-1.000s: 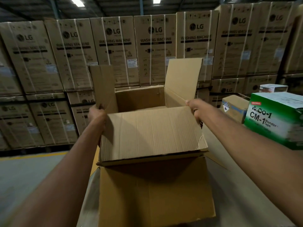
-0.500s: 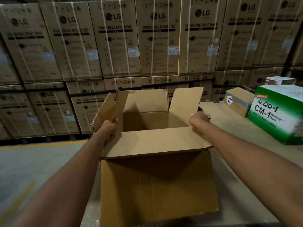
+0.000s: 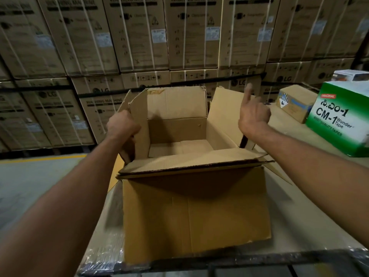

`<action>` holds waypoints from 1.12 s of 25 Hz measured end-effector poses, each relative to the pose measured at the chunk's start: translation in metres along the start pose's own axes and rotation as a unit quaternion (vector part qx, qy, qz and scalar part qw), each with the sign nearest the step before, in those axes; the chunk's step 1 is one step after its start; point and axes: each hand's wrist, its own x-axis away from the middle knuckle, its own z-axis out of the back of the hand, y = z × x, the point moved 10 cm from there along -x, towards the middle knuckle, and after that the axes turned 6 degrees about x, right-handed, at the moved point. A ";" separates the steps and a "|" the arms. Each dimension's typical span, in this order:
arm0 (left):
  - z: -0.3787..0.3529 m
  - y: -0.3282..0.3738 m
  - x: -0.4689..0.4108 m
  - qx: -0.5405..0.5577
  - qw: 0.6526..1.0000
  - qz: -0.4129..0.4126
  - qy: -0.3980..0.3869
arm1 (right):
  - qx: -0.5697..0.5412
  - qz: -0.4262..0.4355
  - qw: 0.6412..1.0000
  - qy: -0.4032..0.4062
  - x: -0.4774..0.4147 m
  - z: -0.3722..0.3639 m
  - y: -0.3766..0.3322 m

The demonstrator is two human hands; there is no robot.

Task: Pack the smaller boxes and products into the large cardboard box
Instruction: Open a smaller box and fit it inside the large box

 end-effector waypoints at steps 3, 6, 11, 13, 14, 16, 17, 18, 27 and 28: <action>-0.037 -0.010 0.010 0.001 0.994 0.046 -0.100 | -0.064 0.016 0.998 -0.003 0.007 -0.020 -0.012; -0.054 -0.020 0.014 0.090 0.984 0.085 -0.128 | -0.084 -0.004 0.996 -0.039 0.012 -0.035 -0.009; 0.010 0.005 0.005 -0.047 0.992 -0.050 0.105 | 0.112 0.026 0.993 0.008 0.010 -0.009 -0.015; 0.012 0.020 0.004 -0.184 0.972 -0.065 0.133 | 0.187 0.055 0.981 0.004 0.010 -0.011 -0.028; 0.010 0.025 0.002 -0.225 0.965 -0.064 0.120 | 0.206 0.072 0.976 -0.006 0.010 -0.015 -0.035; 0.001 0.023 -0.006 -0.296 0.951 -0.054 0.073 | 0.227 0.094 0.968 -0.040 0.011 -0.029 -0.046; -0.006 0.019 -0.010 -0.342 0.936 -0.054 0.059 | 0.237 0.107 0.964 -0.049 0.011 -0.036 -0.050; -0.016 0.016 -0.015 -0.392 0.917 -0.063 0.043 | 0.247 0.120 0.960 -0.056 0.011 -0.042 -0.055; -0.173 0.071 -0.066 -0.236 0.886 -0.138 -0.373 | 0.094 0.310 0.903 -0.281 -0.030 -0.139 -0.172; -0.190 0.075 -0.076 -0.230 0.883 -0.135 -0.385 | 0.087 0.339 0.882 -0.317 -0.029 -0.158 -0.191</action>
